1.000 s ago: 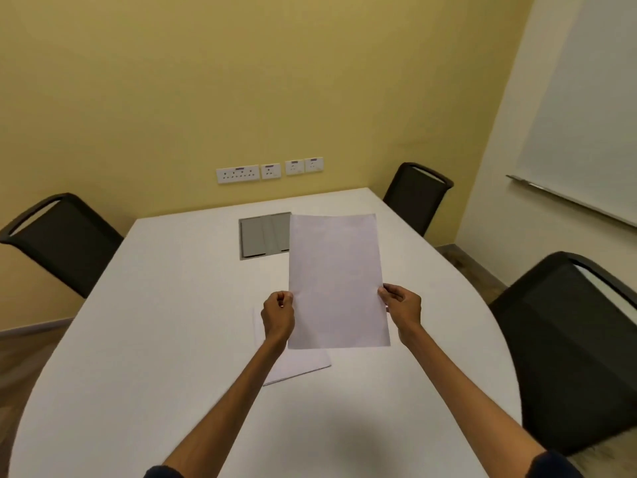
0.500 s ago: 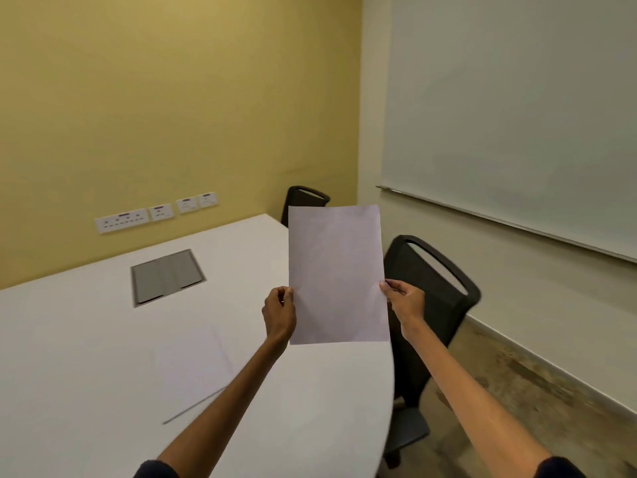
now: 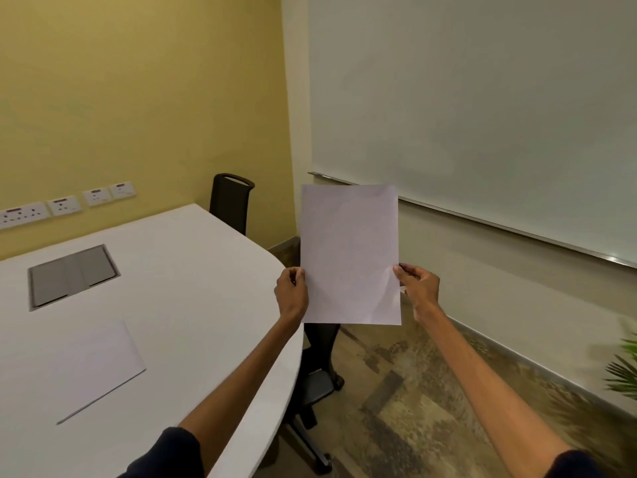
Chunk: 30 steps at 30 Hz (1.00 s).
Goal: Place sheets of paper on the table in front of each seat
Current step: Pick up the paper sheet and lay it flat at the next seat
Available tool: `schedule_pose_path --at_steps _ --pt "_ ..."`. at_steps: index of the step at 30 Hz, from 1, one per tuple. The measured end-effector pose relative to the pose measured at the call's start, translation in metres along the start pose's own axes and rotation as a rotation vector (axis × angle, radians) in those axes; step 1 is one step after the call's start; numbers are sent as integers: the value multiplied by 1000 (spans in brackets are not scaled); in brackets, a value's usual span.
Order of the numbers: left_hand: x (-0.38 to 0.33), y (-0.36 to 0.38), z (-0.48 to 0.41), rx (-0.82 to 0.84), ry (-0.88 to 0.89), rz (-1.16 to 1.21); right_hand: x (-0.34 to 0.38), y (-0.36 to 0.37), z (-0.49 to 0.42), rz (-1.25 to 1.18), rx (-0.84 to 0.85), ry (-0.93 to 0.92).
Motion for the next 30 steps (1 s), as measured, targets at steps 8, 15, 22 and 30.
schedule_pose_path --at_steps 8,15,22,30 --pt "-7 102 -11 40 45 -28 -12 -67 -64 -7 -61 28" --pt "1 160 -65 -55 34 -37 -22 -59 -153 6 -9 54" --pt "-5 200 -122 -181 3 -13 -9 -31 -241 21 78 46" --pt "7 223 -171 -328 -62 -68 -28 15 -339 19 224 82"
Point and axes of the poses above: each hand's wrist, its own z-axis away from the middle knuckle, its own y-axis out of the palm, x = y × z, the point moved 8 cm from there along -z, towards the middle knuckle, and after that the axes turned 1 degree about x, right-handed, at the moved point
